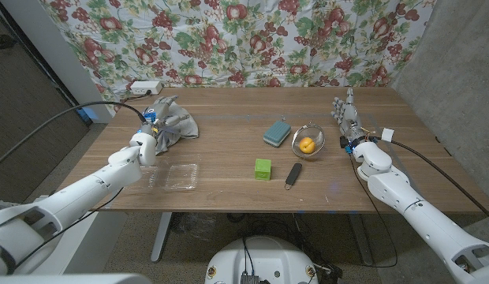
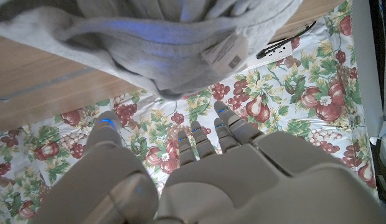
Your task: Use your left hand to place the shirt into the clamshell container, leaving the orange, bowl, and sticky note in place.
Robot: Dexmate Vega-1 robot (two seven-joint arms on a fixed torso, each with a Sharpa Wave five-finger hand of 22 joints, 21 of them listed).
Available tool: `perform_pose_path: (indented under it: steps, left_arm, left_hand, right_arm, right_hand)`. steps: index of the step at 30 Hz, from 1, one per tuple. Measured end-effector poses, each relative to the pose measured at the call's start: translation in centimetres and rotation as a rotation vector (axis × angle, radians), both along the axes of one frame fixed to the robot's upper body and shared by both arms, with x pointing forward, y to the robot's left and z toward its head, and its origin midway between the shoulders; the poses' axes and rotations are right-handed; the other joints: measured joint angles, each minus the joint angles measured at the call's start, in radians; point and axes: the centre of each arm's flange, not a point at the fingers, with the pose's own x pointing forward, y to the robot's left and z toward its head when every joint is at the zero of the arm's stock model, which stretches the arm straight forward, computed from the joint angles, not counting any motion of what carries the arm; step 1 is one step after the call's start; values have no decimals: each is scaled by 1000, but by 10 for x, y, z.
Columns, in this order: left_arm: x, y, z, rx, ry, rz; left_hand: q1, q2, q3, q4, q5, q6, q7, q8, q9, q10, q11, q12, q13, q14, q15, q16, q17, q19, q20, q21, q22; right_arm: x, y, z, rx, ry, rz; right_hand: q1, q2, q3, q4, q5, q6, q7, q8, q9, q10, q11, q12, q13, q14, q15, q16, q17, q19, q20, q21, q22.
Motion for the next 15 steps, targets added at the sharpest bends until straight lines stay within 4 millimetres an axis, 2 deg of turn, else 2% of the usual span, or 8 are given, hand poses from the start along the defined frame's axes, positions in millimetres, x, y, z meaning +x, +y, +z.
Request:
perform_pose_path:
  steps: [7,9,15]
  left_arm:
    - [4,3,-1,0,10,7]
    - [5,4,-2,2,14,6]
    - [9,6,-2,7,28,13]
  left_hand:
    - [0,0,0,0,7,0,0,0,0,0,0,0,0,0,0,0,0,0,0,0,0]
    - [0,0,0,0,10,0,0,0,0,0,0,0,0,0,0,0,0,0,0,0,0]
    - [1,2,0,0,14,0,0,0,0,0,0,0,0,-4,-4,-7,0,0,0,-3,0]
  right_arm:
    - [0,0,-1,4,8,-7]
    - [0,0,-1,4,9,-8]
    - [0,-1,-1,-2,13,-11]
  right_hand:
    - [5,-5,4,-4,0,4,4,0,0,7,0,0,0,5,-5,0,0,0,0,0,0]
    - [13,3,4,-4,0,4,4,0,0,10,-3,0,0,5,-5,0,0,0,0,0,0]
    - [24,3,15,-15,0,4,4,0,0,10,-3,0,0,5,-5,0,0,0,0,0,0]
